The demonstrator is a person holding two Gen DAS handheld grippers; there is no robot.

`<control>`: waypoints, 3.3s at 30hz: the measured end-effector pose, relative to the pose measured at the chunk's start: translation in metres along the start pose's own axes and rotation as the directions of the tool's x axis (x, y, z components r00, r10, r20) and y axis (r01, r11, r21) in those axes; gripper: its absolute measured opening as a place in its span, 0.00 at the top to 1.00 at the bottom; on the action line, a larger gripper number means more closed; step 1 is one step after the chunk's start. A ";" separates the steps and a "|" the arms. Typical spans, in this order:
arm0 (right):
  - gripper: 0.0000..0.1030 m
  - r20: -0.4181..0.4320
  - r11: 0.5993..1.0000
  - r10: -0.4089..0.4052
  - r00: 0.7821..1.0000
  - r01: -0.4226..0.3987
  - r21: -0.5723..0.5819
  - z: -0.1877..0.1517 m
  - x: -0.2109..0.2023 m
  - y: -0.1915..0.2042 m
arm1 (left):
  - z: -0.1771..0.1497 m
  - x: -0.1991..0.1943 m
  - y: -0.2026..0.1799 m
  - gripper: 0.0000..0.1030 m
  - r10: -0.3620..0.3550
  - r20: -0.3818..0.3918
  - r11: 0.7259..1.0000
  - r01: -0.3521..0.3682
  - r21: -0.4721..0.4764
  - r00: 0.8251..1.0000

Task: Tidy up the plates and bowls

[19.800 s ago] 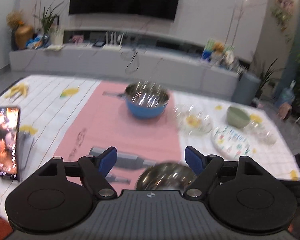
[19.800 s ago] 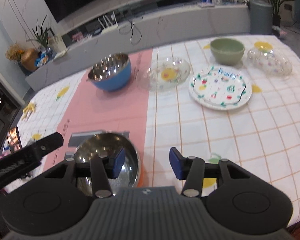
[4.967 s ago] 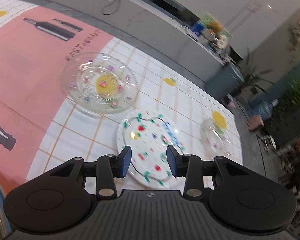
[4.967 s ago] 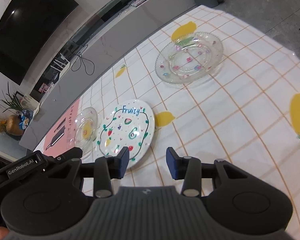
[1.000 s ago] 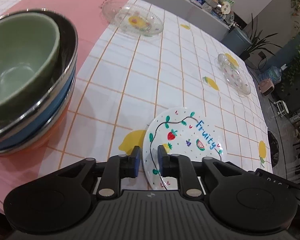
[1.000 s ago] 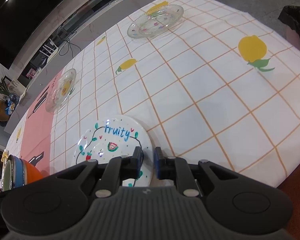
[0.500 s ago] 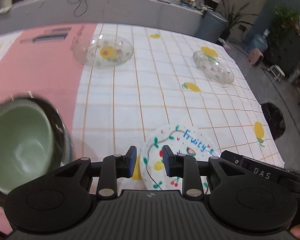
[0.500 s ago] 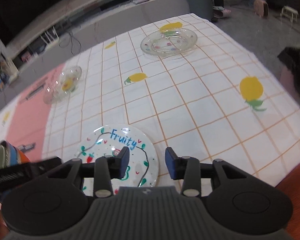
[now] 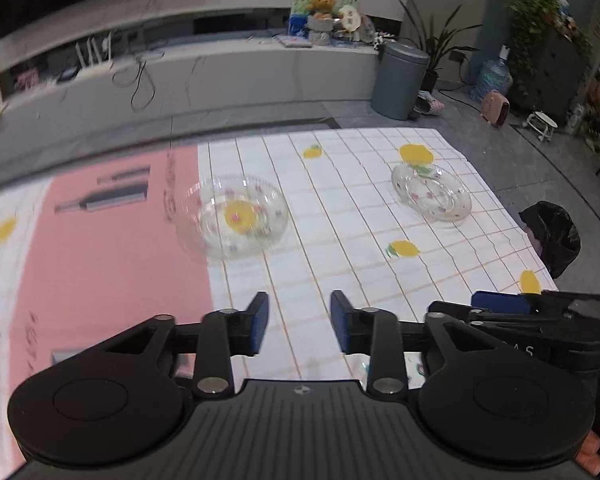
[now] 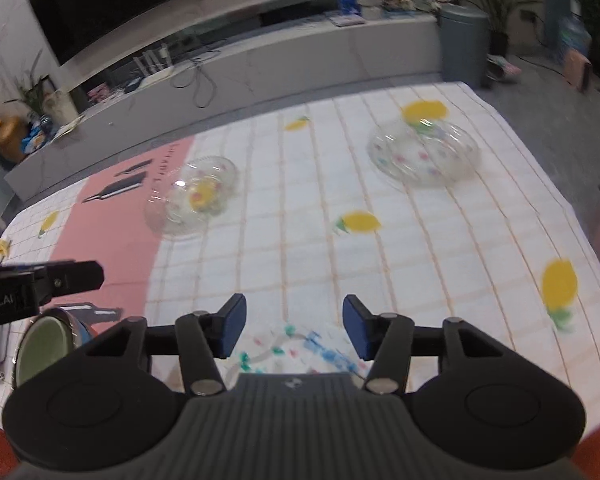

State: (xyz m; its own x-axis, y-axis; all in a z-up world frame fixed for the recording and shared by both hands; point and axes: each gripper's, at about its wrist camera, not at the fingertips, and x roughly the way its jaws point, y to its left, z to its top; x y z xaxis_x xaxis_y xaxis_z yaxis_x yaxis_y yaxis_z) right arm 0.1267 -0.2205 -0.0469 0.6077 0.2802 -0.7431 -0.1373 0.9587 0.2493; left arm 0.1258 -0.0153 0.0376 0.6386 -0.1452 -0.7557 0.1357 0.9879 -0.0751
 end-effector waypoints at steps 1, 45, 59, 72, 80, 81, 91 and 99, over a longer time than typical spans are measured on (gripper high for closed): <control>0.46 0.004 1.000 0.015 1.000 -0.015 0.004 0.004 0.002 0.002 | 0.004 0.000 0.003 0.57 0.004 0.013 1.000 -0.004 0.010 1.000; 0.53 -0.112 0.993 0.052 0.992 -0.039 0.112 0.106 0.217 0.040 | 0.042 0.188 0.195 0.40 -0.185 -0.062 0.948 0.162 -0.275 0.981; 0.89 -0.128 0.992 0.083 0.988 -0.069 0.109 0.104 0.225 0.048 | 0.052 0.193 0.184 0.85 -0.165 -0.118 0.952 0.127 -0.278 0.979; 0.90 -0.136 0.980 0.146 0.980 -0.124 0.155 0.097 0.191 0.043 | 0.061 0.146 0.172 0.86 -0.169 -0.074 0.951 0.143 -0.274 0.983; 0.90 -0.082 0.969 0.181 0.980 -0.164 0.187 0.091 0.132 0.036 | 0.070 0.084 0.139 0.86 -0.167 -0.030 0.954 0.154 -0.258 0.986; 0.90 -0.077 0.970 0.177 0.981 -0.161 0.184 0.089 0.123 0.035 | 0.070 0.077 0.133 0.86 -0.166 -0.029 0.955 0.154 -0.253 0.986; 0.91 -0.020 0.969 0.164 0.986 -0.157 0.192 0.058 0.043 0.003 | 0.047 0.020 0.071 0.87 -0.182 -0.004 0.958 0.177 -0.227 0.983; 0.93 0.011 0.959 0.146 0.989 -0.144 0.243 0.021 0.000 -0.035 | 0.011 0.003 0.025 0.87 -0.209 0.015 0.948 0.206 -0.244 0.978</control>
State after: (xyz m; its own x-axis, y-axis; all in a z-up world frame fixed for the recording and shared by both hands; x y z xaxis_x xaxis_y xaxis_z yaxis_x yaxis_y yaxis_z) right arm 0.1477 -0.2551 -0.0421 0.5896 0.4162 -0.6922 -0.0291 0.8674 0.4967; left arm 0.1396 0.0082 0.0408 0.6073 -0.3489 -0.7138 0.0756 0.9197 -0.3852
